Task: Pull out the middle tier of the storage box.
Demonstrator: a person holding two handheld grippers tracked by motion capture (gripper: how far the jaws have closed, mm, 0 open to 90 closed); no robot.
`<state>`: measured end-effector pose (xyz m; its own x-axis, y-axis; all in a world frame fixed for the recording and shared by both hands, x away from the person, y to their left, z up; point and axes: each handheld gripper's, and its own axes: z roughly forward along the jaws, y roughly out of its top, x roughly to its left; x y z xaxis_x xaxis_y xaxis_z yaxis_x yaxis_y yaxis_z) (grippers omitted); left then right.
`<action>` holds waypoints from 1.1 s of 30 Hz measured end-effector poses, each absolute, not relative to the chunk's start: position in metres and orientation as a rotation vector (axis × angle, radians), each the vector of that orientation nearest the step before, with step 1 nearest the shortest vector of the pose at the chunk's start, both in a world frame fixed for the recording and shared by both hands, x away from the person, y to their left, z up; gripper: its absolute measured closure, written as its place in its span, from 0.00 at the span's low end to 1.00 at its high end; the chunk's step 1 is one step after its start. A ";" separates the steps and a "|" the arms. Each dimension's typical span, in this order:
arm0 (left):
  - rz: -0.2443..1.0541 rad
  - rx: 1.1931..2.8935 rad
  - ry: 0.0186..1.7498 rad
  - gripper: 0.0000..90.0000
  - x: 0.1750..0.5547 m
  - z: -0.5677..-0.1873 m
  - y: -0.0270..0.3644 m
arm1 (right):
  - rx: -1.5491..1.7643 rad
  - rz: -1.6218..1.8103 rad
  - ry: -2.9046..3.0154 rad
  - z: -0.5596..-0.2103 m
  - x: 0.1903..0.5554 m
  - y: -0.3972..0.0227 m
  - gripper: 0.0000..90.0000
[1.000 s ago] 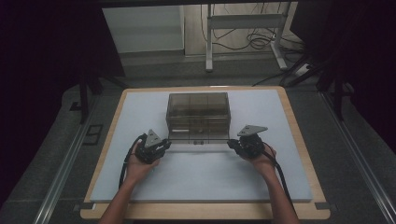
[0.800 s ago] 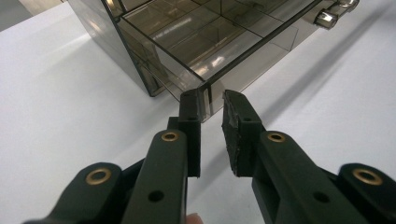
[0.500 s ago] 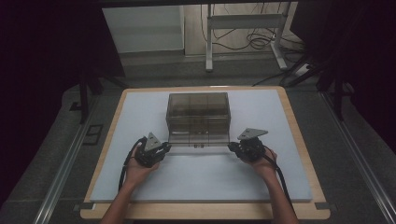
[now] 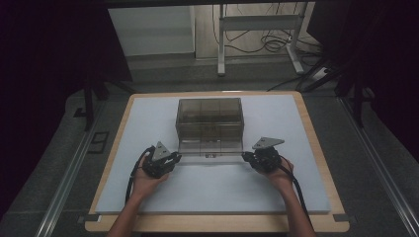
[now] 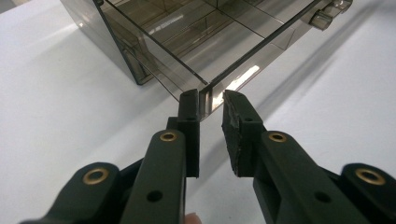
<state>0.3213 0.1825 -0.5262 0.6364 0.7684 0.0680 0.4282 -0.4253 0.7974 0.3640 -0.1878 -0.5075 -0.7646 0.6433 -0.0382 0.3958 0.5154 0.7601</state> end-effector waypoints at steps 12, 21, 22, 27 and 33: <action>0.558 2.041 0.938 0.80 0.320 -0.520 0.187 | 0.864 1.111 2.434 -0.506 0.363 -0.190 0.87; 0.523 2.061 0.958 0.59 0.318 -0.517 0.191 | 0.891 1.136 2.446 -0.503 0.361 -0.198 0.74; 0.517 2.067 0.959 0.56 0.317 -0.516 0.192 | 0.896 1.136 2.449 -0.503 0.361 -0.199 0.73; 0.504 2.072 0.958 0.48 0.313 -0.512 0.193 | 0.917 1.125 2.449 -0.500 0.359 -0.204 0.63; 0.518 2.101 0.963 0.44 0.310 -0.511 0.195 | 0.960 1.127 2.440 -0.500 0.356 -0.214 0.56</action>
<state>0.3096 0.1950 -0.5106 0.6346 0.7713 0.0485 0.4658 -0.4319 0.7723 0.3559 -0.2141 -0.5002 -0.7372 0.6755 0.0173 0.4512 0.4730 0.7568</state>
